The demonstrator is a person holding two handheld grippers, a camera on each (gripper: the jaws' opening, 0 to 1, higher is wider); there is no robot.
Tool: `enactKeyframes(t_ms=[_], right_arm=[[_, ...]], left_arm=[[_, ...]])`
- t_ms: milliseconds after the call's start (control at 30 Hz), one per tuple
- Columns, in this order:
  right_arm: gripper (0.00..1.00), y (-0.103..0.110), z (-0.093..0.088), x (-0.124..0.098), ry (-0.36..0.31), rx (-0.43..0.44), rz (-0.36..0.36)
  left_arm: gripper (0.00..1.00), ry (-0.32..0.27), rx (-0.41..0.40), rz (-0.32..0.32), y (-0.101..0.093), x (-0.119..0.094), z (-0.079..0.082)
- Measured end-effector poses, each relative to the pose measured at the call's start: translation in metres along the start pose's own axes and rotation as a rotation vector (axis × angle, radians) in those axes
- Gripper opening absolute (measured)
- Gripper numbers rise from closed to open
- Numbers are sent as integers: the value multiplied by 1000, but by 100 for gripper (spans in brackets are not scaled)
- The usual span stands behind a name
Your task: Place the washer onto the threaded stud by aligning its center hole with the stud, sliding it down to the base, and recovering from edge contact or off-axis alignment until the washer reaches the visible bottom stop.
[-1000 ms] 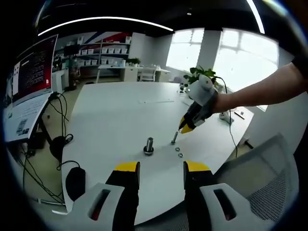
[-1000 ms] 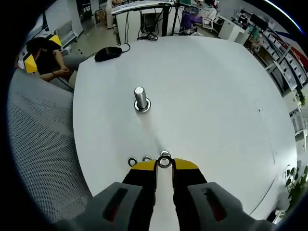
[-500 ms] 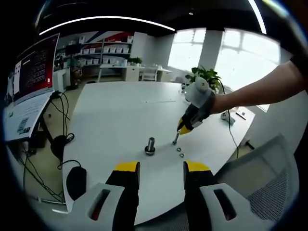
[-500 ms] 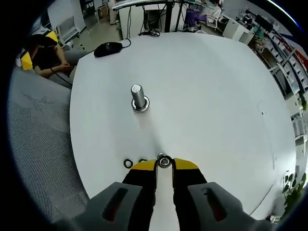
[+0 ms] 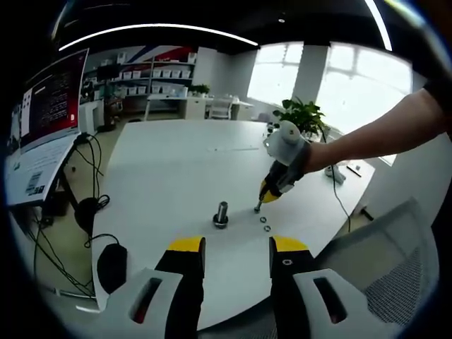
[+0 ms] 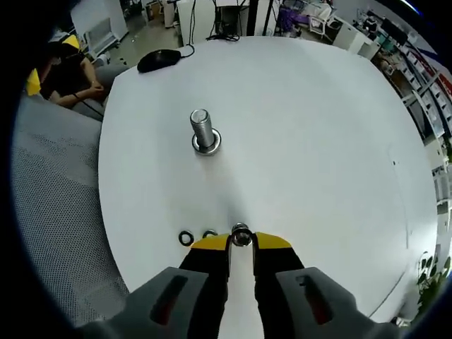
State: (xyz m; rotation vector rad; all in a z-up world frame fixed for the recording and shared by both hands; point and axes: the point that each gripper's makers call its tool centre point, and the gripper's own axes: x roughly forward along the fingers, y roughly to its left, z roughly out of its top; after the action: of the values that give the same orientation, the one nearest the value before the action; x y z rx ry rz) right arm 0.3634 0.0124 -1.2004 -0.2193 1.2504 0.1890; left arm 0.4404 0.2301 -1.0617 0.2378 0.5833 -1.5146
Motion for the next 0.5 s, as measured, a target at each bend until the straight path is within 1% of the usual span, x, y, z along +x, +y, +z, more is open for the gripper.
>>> enactKeyframes(t_ms=[67, 133, 200, 267, 333, 400, 500], right_arm=[[14, -1, 4, 4, 3, -8, 0], [14, 4, 0, 5, 11, -1, 4], [14, 2, 2, 11, 26, -1, 10], [14, 0, -4, 17, 30, 9, 17], [15, 6, -5, 13, 37, 21, 18], [15, -2, -7, 24, 41, 26, 19], [15, 2, -8, 23, 48, 26, 20]], left_arm=[[34, 0, 1, 0, 2, 0, -1], [34, 1, -2, -1, 2, 0, -1], [34, 0, -3, 0, 1, 0, 0], [34, 3, -3, -1, 3, 0, -2], [34, 5, -4, -2, 3, 0, -3], [34, 6, -7, -1, 3, -1, -4], [34, 9, -10, -1, 5, -1, -6]])
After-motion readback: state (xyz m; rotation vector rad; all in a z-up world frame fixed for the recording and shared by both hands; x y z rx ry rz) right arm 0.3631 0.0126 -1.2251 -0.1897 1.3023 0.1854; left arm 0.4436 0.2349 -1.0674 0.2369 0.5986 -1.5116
